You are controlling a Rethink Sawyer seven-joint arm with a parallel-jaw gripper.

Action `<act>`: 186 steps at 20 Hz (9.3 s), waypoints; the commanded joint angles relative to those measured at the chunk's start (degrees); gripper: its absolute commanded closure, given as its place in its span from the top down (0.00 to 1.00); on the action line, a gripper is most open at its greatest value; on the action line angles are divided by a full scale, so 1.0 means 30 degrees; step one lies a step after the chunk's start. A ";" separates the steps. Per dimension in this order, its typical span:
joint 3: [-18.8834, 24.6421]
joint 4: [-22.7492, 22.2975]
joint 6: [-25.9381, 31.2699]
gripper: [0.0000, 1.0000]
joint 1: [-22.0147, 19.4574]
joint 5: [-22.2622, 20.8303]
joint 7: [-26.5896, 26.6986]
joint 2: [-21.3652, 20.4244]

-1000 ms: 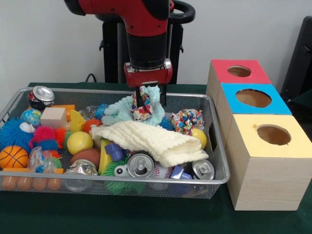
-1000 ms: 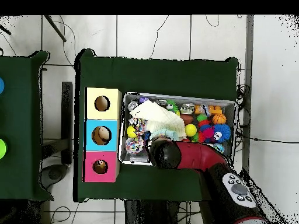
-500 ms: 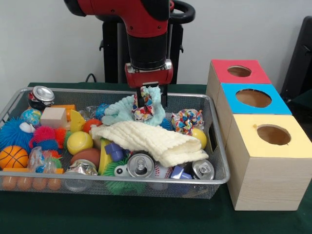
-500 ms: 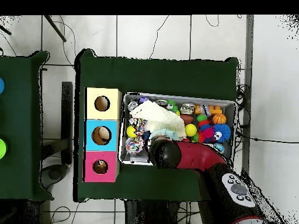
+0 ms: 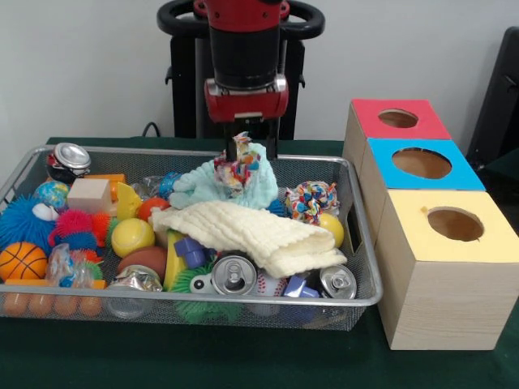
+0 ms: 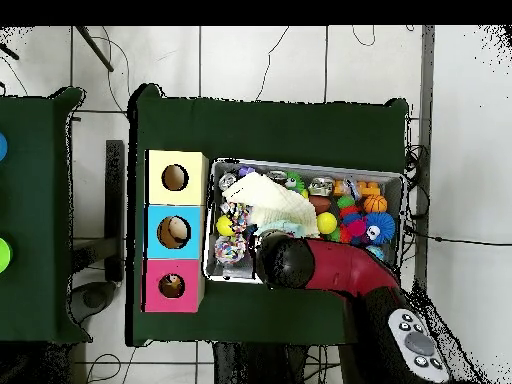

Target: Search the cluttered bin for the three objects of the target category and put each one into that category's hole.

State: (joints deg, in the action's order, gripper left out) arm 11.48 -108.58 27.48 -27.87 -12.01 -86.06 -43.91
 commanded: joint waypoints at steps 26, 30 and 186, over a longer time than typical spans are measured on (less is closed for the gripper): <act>-0.0450 0.2439 0.6553 1.00 0.0811 0.1619 -0.2346 -0.3056; -0.0254 0.3436 0.7179 1.00 0.0252 0.1292 -0.1352 -0.2581; 0.5878 0.6376 -0.0427 1.00 -1.0870 -1.0846 0.3423 0.8834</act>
State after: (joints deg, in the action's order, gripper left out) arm 25.49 -96.53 32.73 -60.20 -37.11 -85.27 -29.52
